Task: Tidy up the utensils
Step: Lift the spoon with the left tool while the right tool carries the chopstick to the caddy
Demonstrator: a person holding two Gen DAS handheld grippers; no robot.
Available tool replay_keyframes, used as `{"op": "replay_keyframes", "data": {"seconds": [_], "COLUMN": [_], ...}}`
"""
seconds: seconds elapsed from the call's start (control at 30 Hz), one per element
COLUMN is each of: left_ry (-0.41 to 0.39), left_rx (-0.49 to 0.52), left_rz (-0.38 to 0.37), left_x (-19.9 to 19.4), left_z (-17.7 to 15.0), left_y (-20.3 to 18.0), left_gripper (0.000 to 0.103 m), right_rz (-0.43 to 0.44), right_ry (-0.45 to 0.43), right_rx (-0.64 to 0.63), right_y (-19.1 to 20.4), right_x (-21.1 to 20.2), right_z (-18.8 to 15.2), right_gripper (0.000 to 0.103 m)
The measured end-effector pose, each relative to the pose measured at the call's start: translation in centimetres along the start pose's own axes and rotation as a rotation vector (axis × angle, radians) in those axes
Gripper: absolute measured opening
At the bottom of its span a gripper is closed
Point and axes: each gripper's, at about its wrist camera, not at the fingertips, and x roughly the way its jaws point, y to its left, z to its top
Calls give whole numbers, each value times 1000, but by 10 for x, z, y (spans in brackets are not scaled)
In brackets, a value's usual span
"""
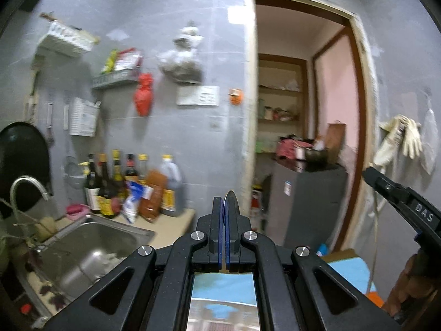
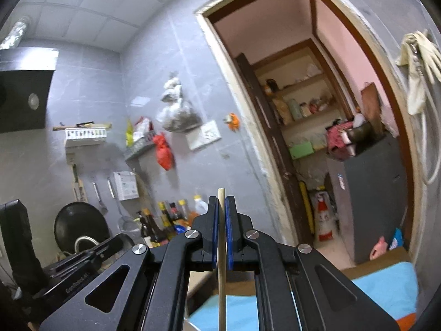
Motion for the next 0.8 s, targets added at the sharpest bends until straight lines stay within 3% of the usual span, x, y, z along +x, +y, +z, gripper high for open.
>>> {"op": "replay_keyframes", "data": {"seconds": [0.17,0.33,0.57,0.8], "left_ry": [-43,-21,-34,-79], "left_rx": [-57,-67,-12,104], "left_rz": [77,132,182,204], "left_x": [-1,9,18,22], "left_z": [-5,-31,-65,-83], "left_y": [56,83,83,65], "left_gripper": [0,0,0,0], "right_rz": [14,-11,-43,-92], "right_ry": [-35,-73,-61,-75], "right_rx": [66,74,20,-16], "right_y": [14,18,21,27], "right_x": [23,38,52,51], "right_z": [-15,-37,-66,-83], "right_gripper": [3,3,3,3]}}
